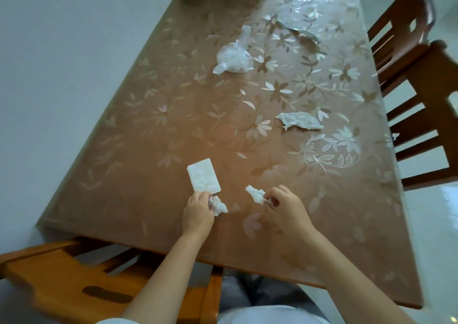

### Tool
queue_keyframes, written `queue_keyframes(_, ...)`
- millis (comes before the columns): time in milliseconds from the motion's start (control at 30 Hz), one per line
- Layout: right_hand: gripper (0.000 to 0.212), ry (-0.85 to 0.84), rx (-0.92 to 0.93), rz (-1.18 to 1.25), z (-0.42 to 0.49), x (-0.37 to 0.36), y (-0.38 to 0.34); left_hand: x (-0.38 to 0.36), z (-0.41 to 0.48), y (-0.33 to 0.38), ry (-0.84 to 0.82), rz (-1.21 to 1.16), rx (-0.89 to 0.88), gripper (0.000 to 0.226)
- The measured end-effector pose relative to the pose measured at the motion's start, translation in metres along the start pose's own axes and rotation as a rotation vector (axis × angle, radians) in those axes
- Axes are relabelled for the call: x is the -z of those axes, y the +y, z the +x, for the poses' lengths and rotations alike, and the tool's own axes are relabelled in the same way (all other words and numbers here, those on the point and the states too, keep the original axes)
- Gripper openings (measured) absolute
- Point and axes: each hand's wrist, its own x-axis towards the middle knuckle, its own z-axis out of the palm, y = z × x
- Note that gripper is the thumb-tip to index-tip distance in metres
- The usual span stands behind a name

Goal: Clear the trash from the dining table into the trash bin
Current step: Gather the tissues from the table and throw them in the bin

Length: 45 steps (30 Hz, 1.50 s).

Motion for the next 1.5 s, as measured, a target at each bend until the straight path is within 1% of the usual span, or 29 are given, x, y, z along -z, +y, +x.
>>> queue_keyframes(133, 0.005, -0.015, -0.049, 0.034, -0.014, -0.001, -0.003, 0.0, -0.011, -0.005, -0.058, -0.081, 0.0, 0.006)
queue_keyframes(233, 0.008, -0.005, -0.088, 0.058, -0.028, -0.003, -0.005, 0.003, -0.019, -0.008, -0.087, -0.132, 0.006, 0.007)
queue_keyframes(333, 0.017, 0.037, -0.112, 0.06, -0.044, -0.001, -0.004, 0.011, -0.026, -0.002, -0.07, -0.185, -0.007, 0.007)
queue_keyframes(400, 0.016, 0.082, -0.135, 0.051, -0.055, 0.005, -0.001, 0.018, -0.033, 0.01, -0.038, -0.191, -0.06, 0.005)
queue_keyframes(533, 0.017, 0.186, -0.184, 0.06, -0.081, 0.022, 0.011, 0.023, -0.055, 0.043, 0.05, -0.117, -0.261, 0.003)
queue_keyframes(600, 0.013, 0.252, -0.213, 0.072, -0.094, 0.035, 0.021, 0.021, -0.068, 0.062, 0.066, -0.122, -0.348, 0.007)
queue_keyframes(667, 0.01, 0.321, -0.225, 0.077, -0.108, 0.051, 0.032, 0.018, -0.079, 0.083, 0.051, -0.149, -0.395, 0.008)
queue_keyframes(833, 0.006, 0.467, -0.252, 0.114, -0.148, 0.094, 0.071, 0.004, -0.11, 0.152, 0.006, -0.213, -0.506, 0.011)
queue_keyframes(933, 0.006, 0.568, -0.291, 0.137, -0.177, 0.126, 0.107, -0.02, -0.129, 0.2, -0.045, -0.23, -0.593, 0.011)
queue_keyframes(1167, 0.009, 0.712, -0.408, 0.107, -0.27, 0.226, 0.227, -0.121, -0.198, 0.34, -0.165, -0.237, -0.752, 0.01)
queue_keyframes(1300, 0.008, 0.847, -0.465, 0.057, -0.318, 0.298, 0.292, -0.177, -0.238, 0.429, -0.25, -0.268, -0.881, 0.01)
queue_keyframes(1367, 0.007, 0.897, -0.486, 0.041, -0.334, 0.328, 0.318, -0.198, -0.25, 0.466, -0.269, -0.281, -0.912, 0.01)
queue_keyframes(1500, 0.006, 0.915, -0.482, 0.023, -0.341, 0.361, 0.355, -0.226, -0.257, 0.513, -0.293, -0.274, -0.939, 0.01)
